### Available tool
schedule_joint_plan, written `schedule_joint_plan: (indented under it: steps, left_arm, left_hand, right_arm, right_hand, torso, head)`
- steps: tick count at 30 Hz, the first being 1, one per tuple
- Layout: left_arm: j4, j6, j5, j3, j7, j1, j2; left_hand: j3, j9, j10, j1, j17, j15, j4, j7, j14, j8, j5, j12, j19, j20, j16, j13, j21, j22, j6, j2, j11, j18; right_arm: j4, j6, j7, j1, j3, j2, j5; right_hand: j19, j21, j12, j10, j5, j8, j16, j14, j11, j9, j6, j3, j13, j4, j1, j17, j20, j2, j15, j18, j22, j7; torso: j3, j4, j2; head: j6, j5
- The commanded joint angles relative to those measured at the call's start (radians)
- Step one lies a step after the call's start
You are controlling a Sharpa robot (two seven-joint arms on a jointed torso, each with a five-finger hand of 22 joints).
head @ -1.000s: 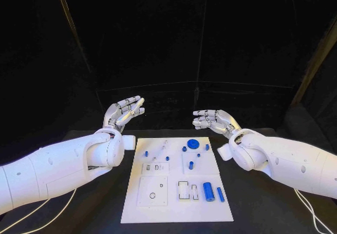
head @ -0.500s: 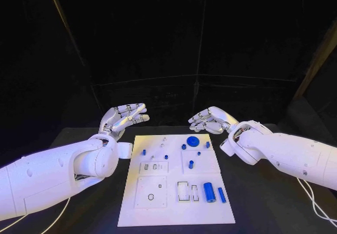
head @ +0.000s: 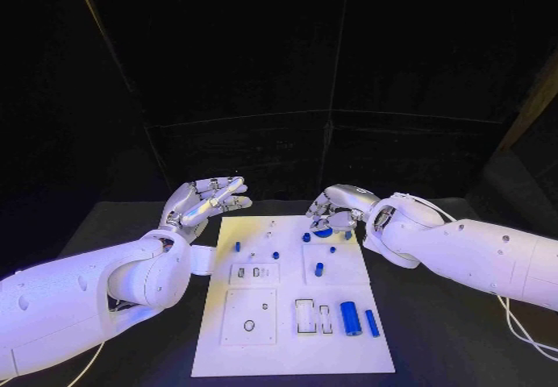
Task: Assemble the parts on the task board
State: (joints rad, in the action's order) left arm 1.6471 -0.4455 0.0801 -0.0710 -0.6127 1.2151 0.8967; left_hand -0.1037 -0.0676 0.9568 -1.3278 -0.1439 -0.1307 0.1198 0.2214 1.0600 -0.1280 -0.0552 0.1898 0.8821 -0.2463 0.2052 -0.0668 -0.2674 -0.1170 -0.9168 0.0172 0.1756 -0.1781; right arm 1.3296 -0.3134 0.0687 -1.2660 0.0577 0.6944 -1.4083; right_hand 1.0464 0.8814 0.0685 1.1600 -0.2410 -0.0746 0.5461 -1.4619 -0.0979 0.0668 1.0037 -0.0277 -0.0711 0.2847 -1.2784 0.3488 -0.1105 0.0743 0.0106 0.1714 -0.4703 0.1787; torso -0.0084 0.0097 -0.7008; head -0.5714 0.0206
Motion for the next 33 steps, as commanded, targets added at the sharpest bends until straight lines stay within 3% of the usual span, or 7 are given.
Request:
schedule_joint_plan:
  steps: [1,10,16,33]
  left_arm:
    - [0.005,0.032,-0.033,0.001,-0.010,0.002,0.000]
    - [0.025,0.033,-0.046,0.001,-0.022,0.002,0.007]
    - [0.034,0.034,-0.047,0.001,-0.023,0.002,0.008]
    - [0.047,0.039,-0.047,0.001,-0.020,0.007,0.011]
  left_hand:
    - [0.002,0.002,0.004,-0.005,-0.001,-0.003,-0.008,0.004,0.002,-0.002,0.000,-0.001,0.006,0.000,-0.008,0.001,-0.003,0.002,-0.007,-0.007,0.002,-0.006]
    - [0.003,0.002,0.002,-0.004,0.000,-0.005,-0.012,0.004,-0.005,0.002,0.000,-0.005,0.005,-0.001,-0.018,0.002,0.001,0.005,-0.008,-0.010,0.003,-0.005]
    - [0.003,0.002,0.002,-0.004,0.000,-0.006,-0.012,0.005,-0.006,0.002,0.000,-0.006,0.005,-0.002,-0.019,0.002,0.002,0.006,-0.008,-0.010,0.003,-0.005]
    - [0.003,0.003,0.001,-0.004,0.000,-0.006,-0.013,0.005,-0.007,0.003,0.000,-0.007,0.004,-0.002,-0.021,0.003,0.003,0.006,-0.008,-0.011,0.004,-0.005]
  right_arm:
    - [-0.004,0.058,-0.091,-0.003,-0.001,-0.008,-0.168]
    - [-0.014,0.093,-0.139,-0.007,-0.002,-0.029,-0.227]
    - [-0.022,0.122,-0.155,-0.010,-0.002,-0.042,-0.241]
    - [-0.060,0.171,-0.157,-0.012,-0.002,-0.079,-0.247]
  right_hand:
    - [0.015,0.058,-0.001,-0.015,0.003,0.008,0.060,-0.029,-0.002,0.000,-0.008,-0.009,-0.002,-0.001,0.010,0.041,-0.002,0.003,-0.002,0.002,-0.065,-0.005]
    - [0.012,0.159,0.004,-0.055,0.007,0.007,0.165,0.020,-0.010,0.000,-0.013,-0.015,-0.005,-0.004,0.014,0.120,-0.011,-0.004,0.005,-0.009,-0.177,-0.004]
    - [0.044,0.235,0.012,-0.060,0.011,0.007,0.285,0.021,-0.009,0.001,-0.016,-0.017,-0.009,-0.006,0.016,0.234,-0.014,-0.003,0.006,-0.022,-0.277,-0.007]
    - [0.068,0.293,0.021,-0.052,0.009,0.004,0.372,0.021,-0.006,0.001,-0.008,-0.038,-0.010,-0.003,0.009,0.313,-0.013,0.016,0.005,-0.032,-0.350,-0.010]
  torso:
    - [-0.0022,0.0060,-0.017]
    - [-0.0053,0.0113,-0.032]
    - [-0.0070,0.0140,-0.040]
    - [-0.0094,0.0173,-0.055]
  head:
    - [0.002,0.006]
    - [0.011,0.010]
    - [0.008,0.013]
    - [0.003,0.007]
